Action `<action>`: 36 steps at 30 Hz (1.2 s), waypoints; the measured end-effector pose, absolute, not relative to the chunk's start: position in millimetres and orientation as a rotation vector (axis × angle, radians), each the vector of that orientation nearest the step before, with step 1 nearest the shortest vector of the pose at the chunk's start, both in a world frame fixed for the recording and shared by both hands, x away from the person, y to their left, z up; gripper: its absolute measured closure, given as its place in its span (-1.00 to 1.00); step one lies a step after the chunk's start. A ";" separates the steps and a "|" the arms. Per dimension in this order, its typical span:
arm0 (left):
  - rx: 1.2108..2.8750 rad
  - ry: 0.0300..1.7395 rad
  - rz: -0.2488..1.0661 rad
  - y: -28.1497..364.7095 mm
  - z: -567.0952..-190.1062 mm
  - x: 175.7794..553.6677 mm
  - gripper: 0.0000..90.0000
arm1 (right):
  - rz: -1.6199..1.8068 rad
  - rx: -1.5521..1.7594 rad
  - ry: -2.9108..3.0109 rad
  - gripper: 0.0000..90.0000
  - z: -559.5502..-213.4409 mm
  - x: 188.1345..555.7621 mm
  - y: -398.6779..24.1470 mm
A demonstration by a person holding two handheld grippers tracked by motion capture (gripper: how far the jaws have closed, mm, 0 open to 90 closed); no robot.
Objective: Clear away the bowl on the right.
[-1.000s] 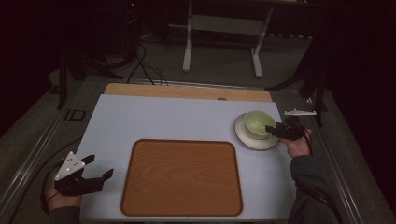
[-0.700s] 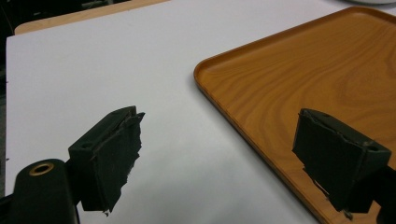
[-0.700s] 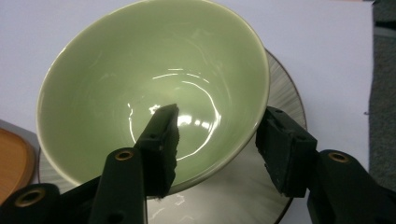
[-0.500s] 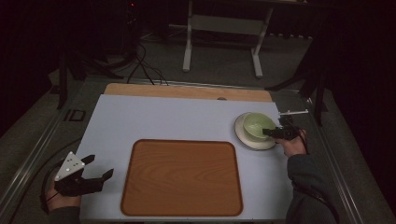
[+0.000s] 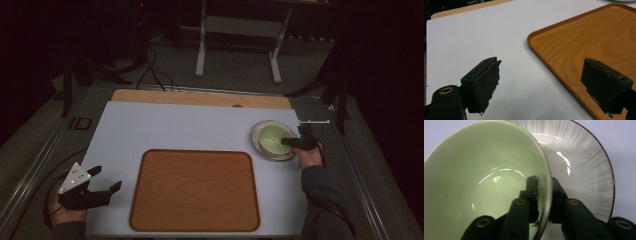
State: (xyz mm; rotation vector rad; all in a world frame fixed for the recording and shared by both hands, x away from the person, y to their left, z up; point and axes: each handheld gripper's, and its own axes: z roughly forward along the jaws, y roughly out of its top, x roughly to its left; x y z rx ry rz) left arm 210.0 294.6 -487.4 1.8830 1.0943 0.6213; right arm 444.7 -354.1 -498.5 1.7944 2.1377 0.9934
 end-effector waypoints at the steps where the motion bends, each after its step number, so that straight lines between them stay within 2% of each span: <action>1: 1.884 1.094 0.622 294.6 -487.5 210.0 -0.67 | 0.990 1.787 2.140 0.84 -498.0 444.7 -353.6; 36: 1.880 1.097 0.627 294.5 -487.5 209.9 -0.67 | 1.044 1.539 2.196 0.84 -458.3 427.2 -346.7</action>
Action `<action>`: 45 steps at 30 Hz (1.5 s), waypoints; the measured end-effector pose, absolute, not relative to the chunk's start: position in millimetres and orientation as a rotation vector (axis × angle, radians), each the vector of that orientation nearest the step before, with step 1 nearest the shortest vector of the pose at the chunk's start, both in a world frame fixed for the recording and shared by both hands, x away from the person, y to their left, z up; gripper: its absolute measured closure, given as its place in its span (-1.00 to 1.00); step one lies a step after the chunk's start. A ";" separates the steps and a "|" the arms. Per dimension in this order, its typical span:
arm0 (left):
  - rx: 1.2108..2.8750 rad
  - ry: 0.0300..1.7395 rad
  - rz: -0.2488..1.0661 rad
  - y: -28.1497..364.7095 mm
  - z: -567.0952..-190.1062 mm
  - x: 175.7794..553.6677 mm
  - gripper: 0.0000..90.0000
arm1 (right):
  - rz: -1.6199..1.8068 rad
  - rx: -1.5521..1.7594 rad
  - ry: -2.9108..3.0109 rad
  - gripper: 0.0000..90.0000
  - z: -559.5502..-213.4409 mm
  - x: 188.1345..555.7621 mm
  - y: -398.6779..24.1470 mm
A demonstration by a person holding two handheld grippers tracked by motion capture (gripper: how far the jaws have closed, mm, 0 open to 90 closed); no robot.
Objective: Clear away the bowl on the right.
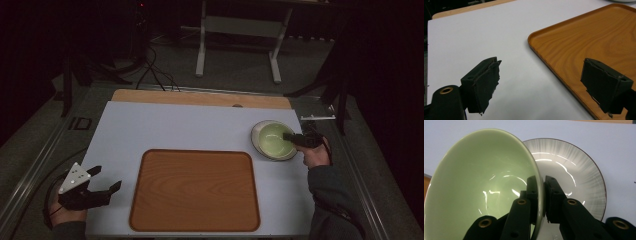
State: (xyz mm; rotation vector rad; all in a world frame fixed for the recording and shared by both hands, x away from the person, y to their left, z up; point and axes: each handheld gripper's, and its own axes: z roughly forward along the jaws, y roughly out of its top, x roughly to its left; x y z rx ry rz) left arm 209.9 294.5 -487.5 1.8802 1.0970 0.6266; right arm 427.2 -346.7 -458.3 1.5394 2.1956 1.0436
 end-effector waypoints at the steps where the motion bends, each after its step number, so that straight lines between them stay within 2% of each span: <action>1: 1.881 1.096 0.627 294.5 -487.5 209.8 -0.66 | 1.044 1.538 2.196 0.84 -456.9 426.7 -345.7; 19: 1.881 1.094 0.629 294.6 -487.3 209.8 -0.67 | 1.095 1.434 2.237 0.84 -434.3 420.8 -326.7; 45: 1.876 1.093 0.631 294.5 -487.1 209.5 -0.66 | 1.142 1.279 2.328 0.84 -422.8 411.6 -293.0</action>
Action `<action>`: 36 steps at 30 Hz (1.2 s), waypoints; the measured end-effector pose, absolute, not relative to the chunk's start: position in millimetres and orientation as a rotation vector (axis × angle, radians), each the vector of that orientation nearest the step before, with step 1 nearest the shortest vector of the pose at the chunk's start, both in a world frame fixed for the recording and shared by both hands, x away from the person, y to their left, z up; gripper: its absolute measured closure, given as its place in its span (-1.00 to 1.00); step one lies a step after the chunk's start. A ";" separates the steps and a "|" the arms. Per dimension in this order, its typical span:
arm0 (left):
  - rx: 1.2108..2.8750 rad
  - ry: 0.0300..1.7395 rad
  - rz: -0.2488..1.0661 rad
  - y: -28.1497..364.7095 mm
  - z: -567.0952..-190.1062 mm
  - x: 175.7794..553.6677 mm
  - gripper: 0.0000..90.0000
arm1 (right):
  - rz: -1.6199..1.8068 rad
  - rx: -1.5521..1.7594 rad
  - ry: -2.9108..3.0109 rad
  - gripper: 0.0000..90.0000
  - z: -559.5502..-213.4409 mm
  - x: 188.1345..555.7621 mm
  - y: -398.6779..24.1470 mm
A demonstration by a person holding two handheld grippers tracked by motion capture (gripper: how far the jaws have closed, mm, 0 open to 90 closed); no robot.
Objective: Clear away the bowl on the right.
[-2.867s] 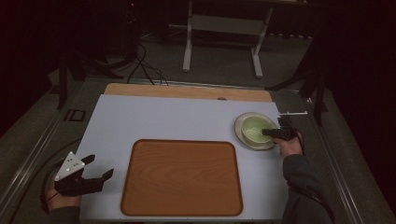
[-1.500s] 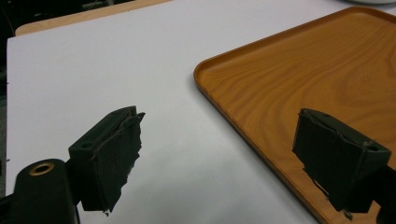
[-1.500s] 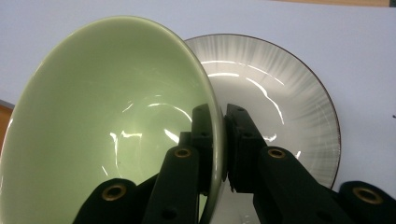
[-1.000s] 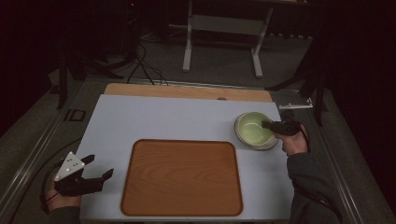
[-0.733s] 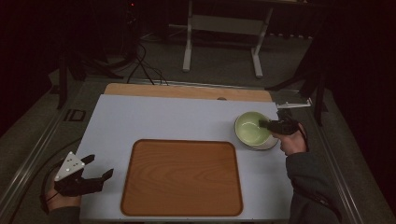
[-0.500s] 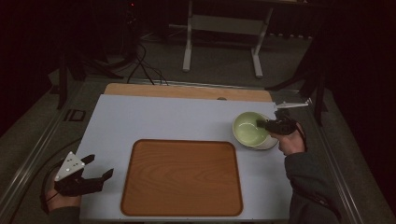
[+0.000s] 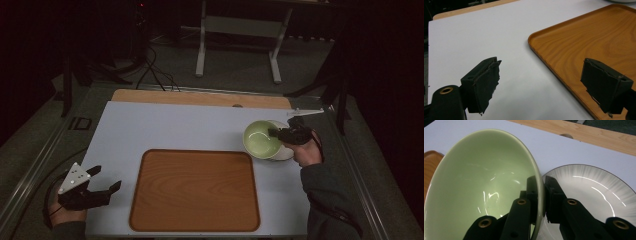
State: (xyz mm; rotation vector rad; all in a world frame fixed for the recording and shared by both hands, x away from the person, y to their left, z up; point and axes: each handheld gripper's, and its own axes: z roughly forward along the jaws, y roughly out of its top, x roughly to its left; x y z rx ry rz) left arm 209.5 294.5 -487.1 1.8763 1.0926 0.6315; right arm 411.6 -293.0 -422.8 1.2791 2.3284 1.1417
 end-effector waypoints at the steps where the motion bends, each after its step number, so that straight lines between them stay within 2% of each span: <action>1: 1.876 1.092 0.632 294.6 -487.0 209.5 -0.67 | 1.143 1.273 2.332 0.84 -422.6 411.3 -291.6; 36: 1.878 1.089 0.631 294.9 -486.8 209.4 -0.67 | 1.165 1.090 2.430 0.84 -411.8 398.1 -245.2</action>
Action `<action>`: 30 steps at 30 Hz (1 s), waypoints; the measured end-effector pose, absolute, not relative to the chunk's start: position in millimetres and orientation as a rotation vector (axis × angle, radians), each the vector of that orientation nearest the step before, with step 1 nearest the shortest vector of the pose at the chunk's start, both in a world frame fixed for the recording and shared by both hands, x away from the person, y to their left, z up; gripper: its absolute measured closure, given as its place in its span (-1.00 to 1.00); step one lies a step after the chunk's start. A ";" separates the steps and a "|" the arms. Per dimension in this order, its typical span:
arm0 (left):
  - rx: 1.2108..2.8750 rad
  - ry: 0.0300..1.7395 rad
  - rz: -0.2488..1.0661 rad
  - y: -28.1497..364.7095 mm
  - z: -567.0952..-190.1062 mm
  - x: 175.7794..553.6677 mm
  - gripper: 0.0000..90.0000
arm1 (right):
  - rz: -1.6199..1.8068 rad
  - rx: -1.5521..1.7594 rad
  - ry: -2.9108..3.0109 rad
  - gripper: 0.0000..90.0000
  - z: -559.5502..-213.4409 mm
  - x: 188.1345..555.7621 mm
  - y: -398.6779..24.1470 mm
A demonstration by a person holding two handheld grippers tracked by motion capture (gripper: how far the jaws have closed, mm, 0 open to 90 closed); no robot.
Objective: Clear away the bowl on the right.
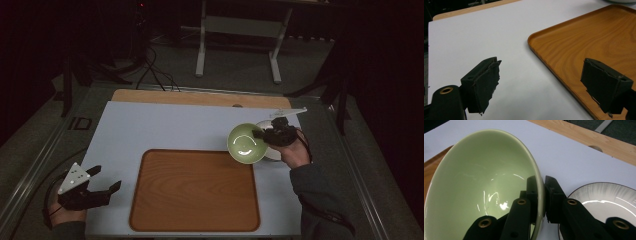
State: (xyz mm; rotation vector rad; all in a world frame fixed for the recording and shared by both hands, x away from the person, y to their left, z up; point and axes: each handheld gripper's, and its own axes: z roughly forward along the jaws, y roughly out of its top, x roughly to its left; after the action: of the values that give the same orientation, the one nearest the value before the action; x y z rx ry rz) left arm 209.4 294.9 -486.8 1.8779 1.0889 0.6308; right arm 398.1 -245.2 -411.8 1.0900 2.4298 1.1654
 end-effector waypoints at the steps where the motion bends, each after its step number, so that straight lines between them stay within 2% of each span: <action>1: 1.877 1.090 0.631 294.8 -486.8 209.4 -0.67 | 1.168 1.087 2.431 0.84 -412.3 398.0 -244.2; 30: 1.880 1.085 0.629 294.5 -486.6 209.4 -0.66 | 1.160 0.994 2.514 0.84 -416.4 387.7 -217.9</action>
State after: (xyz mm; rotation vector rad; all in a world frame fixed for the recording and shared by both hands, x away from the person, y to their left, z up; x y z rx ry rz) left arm 209.4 294.5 -486.6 1.8799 1.0845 0.6285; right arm 387.7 -217.9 -416.4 0.9938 2.5137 1.1600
